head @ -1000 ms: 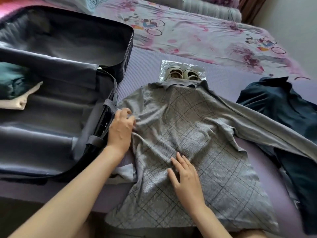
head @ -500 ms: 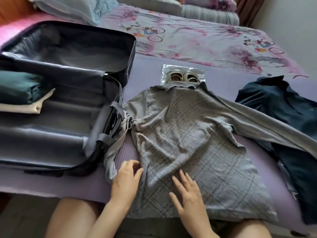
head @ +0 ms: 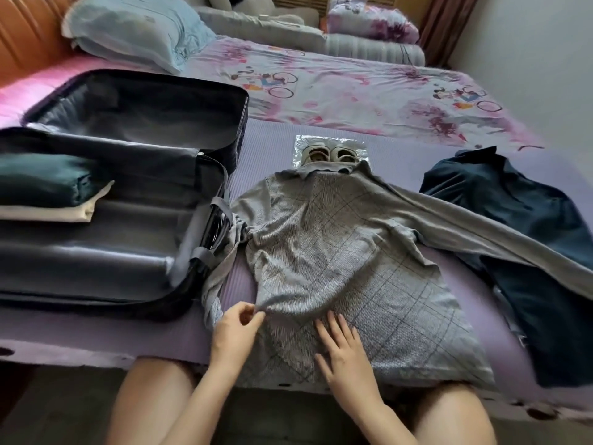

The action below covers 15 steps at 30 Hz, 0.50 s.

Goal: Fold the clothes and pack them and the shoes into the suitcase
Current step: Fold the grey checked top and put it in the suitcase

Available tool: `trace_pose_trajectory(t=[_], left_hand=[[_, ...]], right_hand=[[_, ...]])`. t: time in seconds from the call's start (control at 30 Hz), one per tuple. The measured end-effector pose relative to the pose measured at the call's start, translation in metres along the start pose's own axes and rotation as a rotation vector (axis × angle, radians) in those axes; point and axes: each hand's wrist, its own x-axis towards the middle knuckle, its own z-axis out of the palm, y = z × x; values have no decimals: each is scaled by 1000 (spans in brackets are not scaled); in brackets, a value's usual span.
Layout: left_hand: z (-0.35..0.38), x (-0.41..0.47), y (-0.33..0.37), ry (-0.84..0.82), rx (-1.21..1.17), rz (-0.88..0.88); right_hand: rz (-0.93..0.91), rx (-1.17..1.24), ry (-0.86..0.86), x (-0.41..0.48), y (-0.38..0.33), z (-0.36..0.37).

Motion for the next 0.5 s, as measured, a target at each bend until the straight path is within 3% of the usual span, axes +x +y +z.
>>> trace_pose_trajectory(t=[0.23, 0.33, 0.5], left_hand=[[-11, -1, -3, -204, -150, -127], [-12, -3, -1, -83, -196, -126], [-26, -8, -9, 196, -149, 31]], right_hand=[[-60, -24, 51, 2, 0, -3], [-87, 25, 61, 2, 3, -2], [-66, 33, 22, 1, 0, -3]])
